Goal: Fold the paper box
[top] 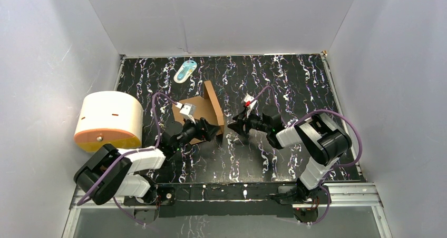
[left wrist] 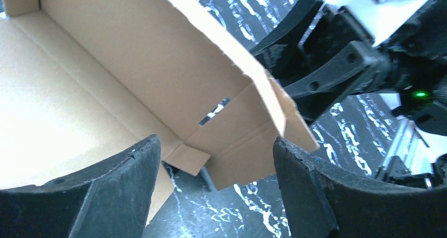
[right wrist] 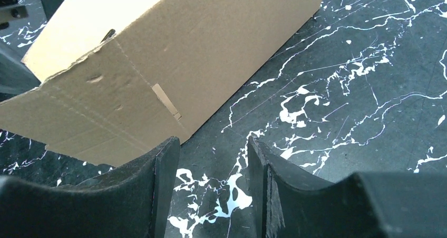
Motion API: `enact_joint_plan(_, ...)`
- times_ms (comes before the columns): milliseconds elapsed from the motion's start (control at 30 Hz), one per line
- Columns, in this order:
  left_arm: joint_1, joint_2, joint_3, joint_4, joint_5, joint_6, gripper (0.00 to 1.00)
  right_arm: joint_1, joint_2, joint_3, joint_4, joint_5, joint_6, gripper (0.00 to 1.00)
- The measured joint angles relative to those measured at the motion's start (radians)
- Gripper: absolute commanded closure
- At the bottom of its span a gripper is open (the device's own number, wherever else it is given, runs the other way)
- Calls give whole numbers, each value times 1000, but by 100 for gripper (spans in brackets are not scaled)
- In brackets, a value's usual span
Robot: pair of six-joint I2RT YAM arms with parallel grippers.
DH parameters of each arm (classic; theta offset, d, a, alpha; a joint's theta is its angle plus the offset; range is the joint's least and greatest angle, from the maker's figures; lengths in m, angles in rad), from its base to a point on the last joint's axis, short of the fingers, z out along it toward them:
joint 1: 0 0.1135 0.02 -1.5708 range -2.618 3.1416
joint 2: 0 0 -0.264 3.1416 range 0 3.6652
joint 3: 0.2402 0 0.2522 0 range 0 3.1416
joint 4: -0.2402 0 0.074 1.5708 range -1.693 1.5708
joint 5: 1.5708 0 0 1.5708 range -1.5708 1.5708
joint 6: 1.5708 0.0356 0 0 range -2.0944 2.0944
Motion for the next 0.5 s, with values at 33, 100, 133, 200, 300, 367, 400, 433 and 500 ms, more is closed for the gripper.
enact_joint_plan(33, 1, -22, 0, -3, 9, -5, 23, 0, -2, -1, -2, -2, 0, 41)
enact_joint_plan(100, 3, -48, 0, -3, 24, -12, 22, 0, -6, -1, -2, -6, -1, 41)
enact_joint_plan(133, 3, -56, 0, -3, 29, -14, 22, 0, -8, -1, -2, -8, -2, 41)
enact_joint_plan(200, 3, -61, 3, -5, 37, -16, 23, 0, -11, -1, -2, -14, -3, 41)
enact_joint_plan(300, 6, -52, 23, -18, 41, -13, 24, 1, -11, -2, -2, -20, -3, 40)
enact_joint_plan(367, 8, -36, 40, -20, 41, -8, 26, 2, -11, -2, -2, -23, -3, 40)
enact_joint_plan(400, 9, -26, 50, -21, 41, -5, 27, 3, -11, -2, -2, -26, -3, 40)
enact_joint_plan(433, 11, -16, 57, -22, 40, -1, 28, 5, -11, -2, -2, -30, -3, 40)
enact_joint_plan(500, 14, -1, 68, -25, 40, 5, 36, 6, -11, -2, -2, -35, -2, 40)
